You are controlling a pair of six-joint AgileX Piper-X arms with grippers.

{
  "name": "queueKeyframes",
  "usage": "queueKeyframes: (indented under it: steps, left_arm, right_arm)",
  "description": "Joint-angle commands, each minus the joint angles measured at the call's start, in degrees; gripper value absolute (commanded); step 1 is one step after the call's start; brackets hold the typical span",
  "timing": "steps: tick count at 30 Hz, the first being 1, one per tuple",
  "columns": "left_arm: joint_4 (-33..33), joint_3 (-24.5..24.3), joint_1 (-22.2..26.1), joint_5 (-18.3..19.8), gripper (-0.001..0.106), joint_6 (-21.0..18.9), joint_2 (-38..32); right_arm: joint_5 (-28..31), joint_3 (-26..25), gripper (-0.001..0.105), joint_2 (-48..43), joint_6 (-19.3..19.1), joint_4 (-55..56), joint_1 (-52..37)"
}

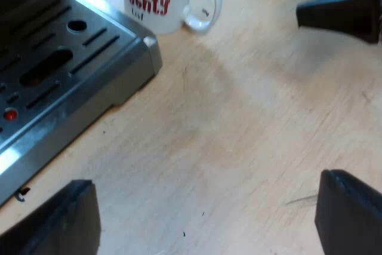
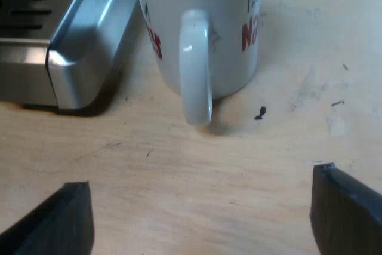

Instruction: Place mug into machine

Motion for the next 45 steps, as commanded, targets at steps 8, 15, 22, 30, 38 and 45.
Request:
queueKeyframes:
  steps: [8,15,22,30,38,45]
  left_arm:
    - [-13.76,5.72,-0.21,-1.43,0.081,-1.02,-0.04]
    - [-19.55,8.26,-0.21,-2.57,0.081,-1.02,0.15]
    - [-20.29,8.26,-0.21,-2.57,0.081,-1.02,1.25]
    - [-20.29,8.26,-0.21,-2.57,0.081,-1.02,3.79]
    - [-20.44,8.26,-0.21,-2.57,0.081,-1.02,4.43]
    - [-21.24,8.26,-0.21,-2.57,0.081,-1.02,4.43]
  right_arm:
    - [-0.62,0.85,0.079,6.42,0.02,-9.14,0.05]
    - [-0.62,0.85,0.079,15.39,0.01,-16.91,0.05]
    - [-0.62,0.85,0.079,21.93,2.69,-23.98,0.05]
    - [-0.62,0.85,0.079,29.29,4.32,-32.97,0.05]
    - [-0.62,0.85,0.079,36.13,4.32,-40.53,1.68]
    - [8.69,0.72,0.079,42.26,4.32,-47.51,8.37]
